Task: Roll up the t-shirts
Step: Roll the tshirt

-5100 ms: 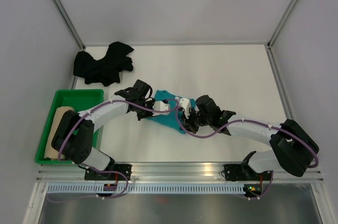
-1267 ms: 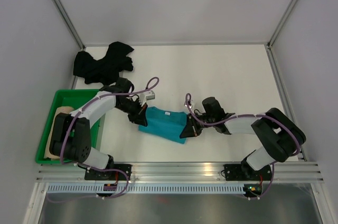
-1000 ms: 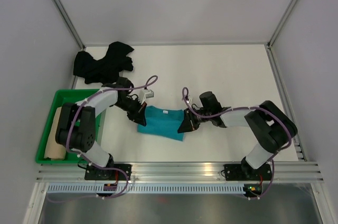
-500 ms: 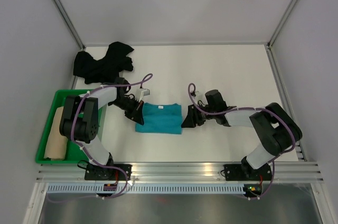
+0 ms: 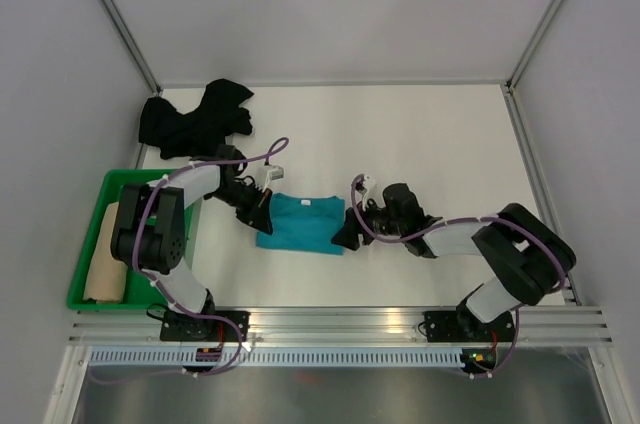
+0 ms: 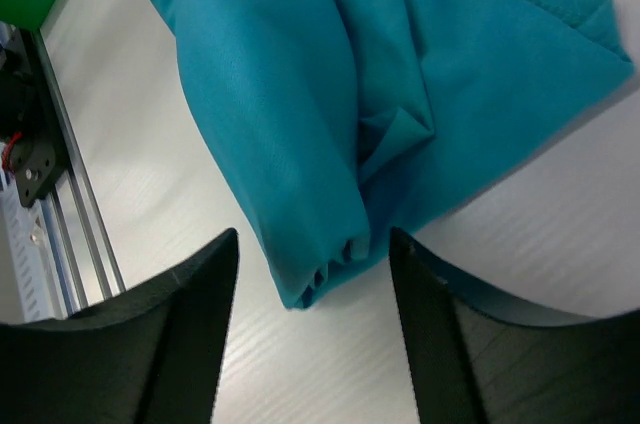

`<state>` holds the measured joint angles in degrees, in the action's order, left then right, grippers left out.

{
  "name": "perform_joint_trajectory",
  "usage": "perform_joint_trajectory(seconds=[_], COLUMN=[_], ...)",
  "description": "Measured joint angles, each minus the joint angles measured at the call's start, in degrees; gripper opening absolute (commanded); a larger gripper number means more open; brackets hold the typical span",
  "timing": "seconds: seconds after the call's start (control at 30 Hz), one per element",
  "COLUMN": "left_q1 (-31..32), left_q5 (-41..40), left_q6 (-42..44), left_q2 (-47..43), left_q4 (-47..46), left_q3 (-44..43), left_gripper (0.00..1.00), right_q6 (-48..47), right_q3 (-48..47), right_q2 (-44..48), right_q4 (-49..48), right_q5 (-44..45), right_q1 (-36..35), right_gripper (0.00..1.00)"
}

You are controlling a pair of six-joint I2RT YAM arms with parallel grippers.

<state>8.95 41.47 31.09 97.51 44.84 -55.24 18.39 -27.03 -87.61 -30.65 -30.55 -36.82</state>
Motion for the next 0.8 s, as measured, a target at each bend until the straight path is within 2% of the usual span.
perform_joint_trajectory(seconds=[0.03,0.07,0.1,0.13,0.17,0.27,0.37,0.43,0.47,0.7,0.8], left_q1=[0.0,0.0,0.0,0.0,0.0,-0.6,-2.5,-3.5,-3.8,-4.0,-4.0], left_q5=[0.0,0.0,0.0,0.0,0.0,0.5,1.0,1.1,1.2,2.2,2.2], left_q6=[0.0,0.0,0.0,0.1,0.2,0.0,0.0,-0.1,-0.3,-0.6,0.0], left_q2=[-0.3,-0.5,-0.8,-1.2,-1.6,-3.0,-4.7,-5.4,-5.7,-6.0,-8.9], left_q4=[0.0,0.0,-0.1,-0.1,-0.2,-0.3,-0.7,-1.2,-1.6,-1.7,-0.6], left_q3=[0.0,0.0,0.0,0.0,0.1,0.1,0.1,0.1,0.1,0.7,2.4], left_gripper=[0.12,0.17,0.23,0.34,0.38,0.41,0.36,0.21,0.05,0.02,0.02], right_q6=[0.7,1.6,2.8,3.6,5.0,8.0,10.0,10.8,11.3,13.6,14.2], right_q3=[0.0,0.2,0.4,0.5,0.5,0.2,0.2,0.2,0.2,-0.1,0.7], right_q2=[-1.7,-3.3,-4.7,-5.8,-6.8,-9.1,-9.8,-9.8,-9.9,-10.2,-7.9], right_q4=[-1.8,-3.9,-6.2,-8.2,-9.8,-12.9,-13.9,-14.2,-14.3,-11.5,-8.4], right_q5=[0.2,0.4,0.4,0.5,0.3,-0.4,-1.4,-2.4,-3.0,-7.8,-9.4], right_q1=[-0.6,-0.9,-0.9,-0.9,-0.9,-0.8,-0.6,-0.2,0.2,1.6,1.2], right_gripper=[0.58,0.48,0.27,0.19,0.10,0.01,0.00,0.00,0.00,0.00,0.00])
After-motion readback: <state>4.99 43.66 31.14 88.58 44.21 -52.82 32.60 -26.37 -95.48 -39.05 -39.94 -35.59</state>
